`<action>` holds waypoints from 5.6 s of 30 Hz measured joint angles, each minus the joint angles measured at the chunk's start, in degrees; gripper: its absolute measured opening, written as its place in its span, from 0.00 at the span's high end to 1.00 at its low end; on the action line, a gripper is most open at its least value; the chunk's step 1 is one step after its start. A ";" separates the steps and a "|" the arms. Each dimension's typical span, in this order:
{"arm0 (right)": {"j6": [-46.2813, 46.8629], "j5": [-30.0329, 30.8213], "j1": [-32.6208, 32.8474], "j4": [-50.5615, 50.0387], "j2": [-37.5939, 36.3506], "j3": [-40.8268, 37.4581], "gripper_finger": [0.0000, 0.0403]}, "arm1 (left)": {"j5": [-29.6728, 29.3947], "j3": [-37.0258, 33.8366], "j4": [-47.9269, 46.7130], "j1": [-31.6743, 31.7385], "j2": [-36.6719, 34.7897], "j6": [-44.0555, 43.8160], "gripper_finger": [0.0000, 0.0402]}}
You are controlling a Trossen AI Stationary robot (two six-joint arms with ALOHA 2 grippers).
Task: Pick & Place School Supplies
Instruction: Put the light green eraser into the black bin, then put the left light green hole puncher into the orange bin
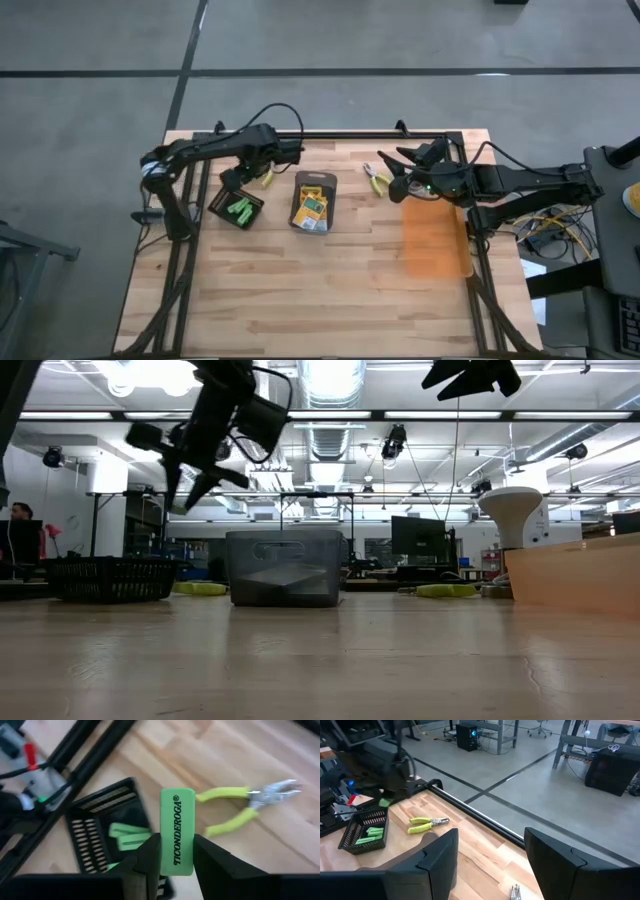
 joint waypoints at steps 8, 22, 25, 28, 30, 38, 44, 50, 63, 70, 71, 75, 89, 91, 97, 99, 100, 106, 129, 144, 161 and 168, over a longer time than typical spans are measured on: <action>0.00 0.00 0.00 0.00 0.00 0.00 0.44 | 5.18 -12.65 1.87 -0.56 -8.00 -7.71 0.73; 0.00 0.01 0.02 0.00 -0.01 0.00 0.44 | 9.47 -26.40 11.82 -1.95 -12.56 -11.30 0.73; 0.00 0.00 0.02 0.00 0.00 0.00 0.44 | 9.43 -28.19 12.52 -1.92 -12.56 -11.57 0.73; 0.00 0.01 0.02 0.00 -0.01 0.00 0.44 | 9.41 -29.46 12.76 -1.92 -12.56 -12.29 0.73; 0.00 0.00 0.02 0.02 -0.02 0.00 0.44 | 9.37 -30.39 13.60 -1.92 -12.56 -12.38 0.73; 0.00 0.00 0.02 0.02 0.00 0.00 0.44 | 9.50 -35.93 21.71 -1.92 -12.56 -12.37 0.73; 0.00 0.00 0.02 0.00 0.00 0.00 0.44 | 9.97 -37.23 23.44 -1.92 -12.56 -12.35 0.73; 0.00 0.00 0.02 0.00 -0.01 0.00 0.44 | 10.11 -37.23 23.48 -1.90 -12.56 -12.35 0.73; 0.00 0.00 0.00 0.00 0.00 0.00 0.44 | 10.90 -37.23 22.84 -1.88 -12.54 -13.52 0.73; 0.00 0.01 0.00 0.00 0.00 0.00 0.44 | 10.85 -37.23 22.73 -1.59 -12.54 -12.55 0.73; 0.00 0.00 0.00 0.00 0.00 0.00 0.44 | 10.91 -37.23 22.68 -1.57 -12.54 -12.51 0.73; 0.00 0.00 0.00 0.00 0.00 0.00 0.44 | 12.61 -37.23 21.31 -1.57 -12.54 -13.56 0.71; 0.00 0.00 0.00 0.00 0.00 0.00 0.44 | 13.06 -37.23 21.11 -1.57 -12.54 -13.78 0.51; 0.00 0.00 0.04 0.00 0.00 0.00 0.44 | 13.06 -36.98 21.07 -1.57 -12.63 -13.75 0.51; 0.00 0.02 0.04 0.00 -0.01 0.00 0.44 | 9.82 -32.56 17.22 -1.57 -13.68 -12.30 0.51; 0.00 0.00 0.03 0.00 -0.01 0.00 0.44 | 7.06 -30.48 15.51 -1.57 -13.95 -11.02 0.51; 0.00 0.00 0.04 0.00 0.00 0.00 0.44 | 5.35 -29.35 14.85 -1.57 -13.96 -9.85 0.51; 0.00 0.00 0.02 0.00 -0.01 0.00 0.44 | -4.35 -23.75 13.64 -1.55 -13.98 -5.20 0.51; 0.00 0.02 -0.02 0.00 0.00 0.00 0.44 | -25.05 -18.15 32.45 -1.58 -13.98 34.18 0.51; 0.00 0.01 0.00 0.00 -0.01 0.00 0.44 | -27.77 -21.39 30.37 -1.57 -14.03 45.68 0.51; 0.00 0.01 0.04 0.01 0.00 0.00 0.44 | -21.74 -24.90 30.18 -1.60 -14.03 67.88 0.51; 0.00 0.00 0.02 0.00 0.00 0.00 0.44 | -13.03 -25.51 29.56 -1.72 -14.02 73.69 0.51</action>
